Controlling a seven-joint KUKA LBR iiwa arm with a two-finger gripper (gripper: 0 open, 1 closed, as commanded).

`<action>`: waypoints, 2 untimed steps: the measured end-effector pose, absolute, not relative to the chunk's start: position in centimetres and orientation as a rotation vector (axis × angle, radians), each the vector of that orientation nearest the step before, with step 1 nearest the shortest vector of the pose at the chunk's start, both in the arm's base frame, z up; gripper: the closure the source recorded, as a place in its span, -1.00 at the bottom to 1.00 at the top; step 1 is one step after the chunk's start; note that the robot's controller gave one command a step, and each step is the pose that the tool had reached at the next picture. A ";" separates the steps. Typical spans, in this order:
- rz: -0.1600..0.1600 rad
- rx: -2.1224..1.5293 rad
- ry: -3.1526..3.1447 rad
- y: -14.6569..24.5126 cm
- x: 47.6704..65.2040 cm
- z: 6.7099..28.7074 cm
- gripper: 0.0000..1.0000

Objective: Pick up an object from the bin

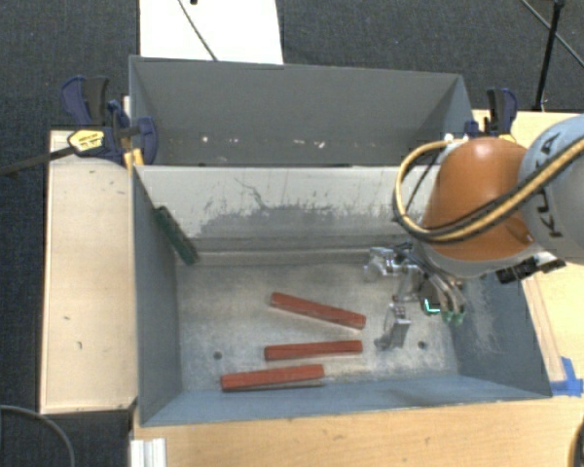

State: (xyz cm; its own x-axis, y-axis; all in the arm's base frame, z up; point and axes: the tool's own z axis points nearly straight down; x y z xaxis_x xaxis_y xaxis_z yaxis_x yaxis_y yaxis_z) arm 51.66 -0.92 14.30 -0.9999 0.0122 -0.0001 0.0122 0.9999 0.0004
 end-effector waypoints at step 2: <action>0.001 -0.765 3.037 4.7 53.3 7.6 1.00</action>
Offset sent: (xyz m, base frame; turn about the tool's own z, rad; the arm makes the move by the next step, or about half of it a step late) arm 0.0126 0.0552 -0.0730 -0.5083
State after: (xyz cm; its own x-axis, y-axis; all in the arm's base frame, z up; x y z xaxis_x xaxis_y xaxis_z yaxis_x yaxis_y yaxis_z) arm 53.30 4.73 7.60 -0.8806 -0.4737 -0.0100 -0.4737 0.8807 -0.0021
